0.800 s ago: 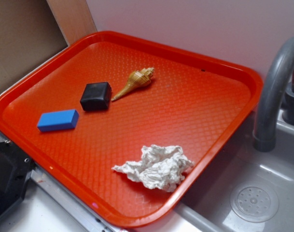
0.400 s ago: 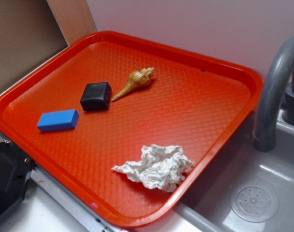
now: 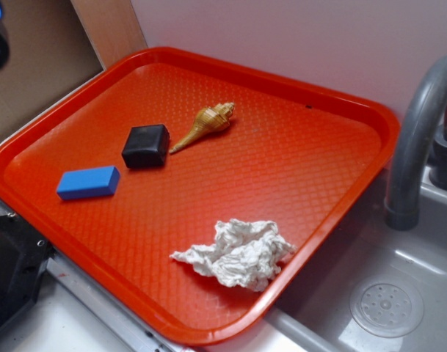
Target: Grab the white paper.
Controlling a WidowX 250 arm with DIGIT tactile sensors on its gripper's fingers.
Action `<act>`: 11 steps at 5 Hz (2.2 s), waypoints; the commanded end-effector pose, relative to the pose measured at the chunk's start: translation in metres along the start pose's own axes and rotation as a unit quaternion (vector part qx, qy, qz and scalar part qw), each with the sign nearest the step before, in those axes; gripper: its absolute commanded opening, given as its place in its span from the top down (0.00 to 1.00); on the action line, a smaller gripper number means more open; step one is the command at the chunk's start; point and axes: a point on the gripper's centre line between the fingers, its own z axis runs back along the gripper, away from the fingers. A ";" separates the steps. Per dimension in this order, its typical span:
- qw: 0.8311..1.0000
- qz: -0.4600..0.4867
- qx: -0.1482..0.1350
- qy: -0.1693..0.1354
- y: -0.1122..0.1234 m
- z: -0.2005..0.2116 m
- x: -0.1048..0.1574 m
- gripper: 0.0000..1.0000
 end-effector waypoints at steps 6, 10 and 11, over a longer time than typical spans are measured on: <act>0.971 -0.203 -0.051 0.116 -0.087 -0.207 0.027 0.00; 0.975 -0.186 -0.020 0.119 -0.095 -0.202 0.020 1.00; 0.988 -0.087 0.041 0.124 -0.069 -0.153 0.029 1.00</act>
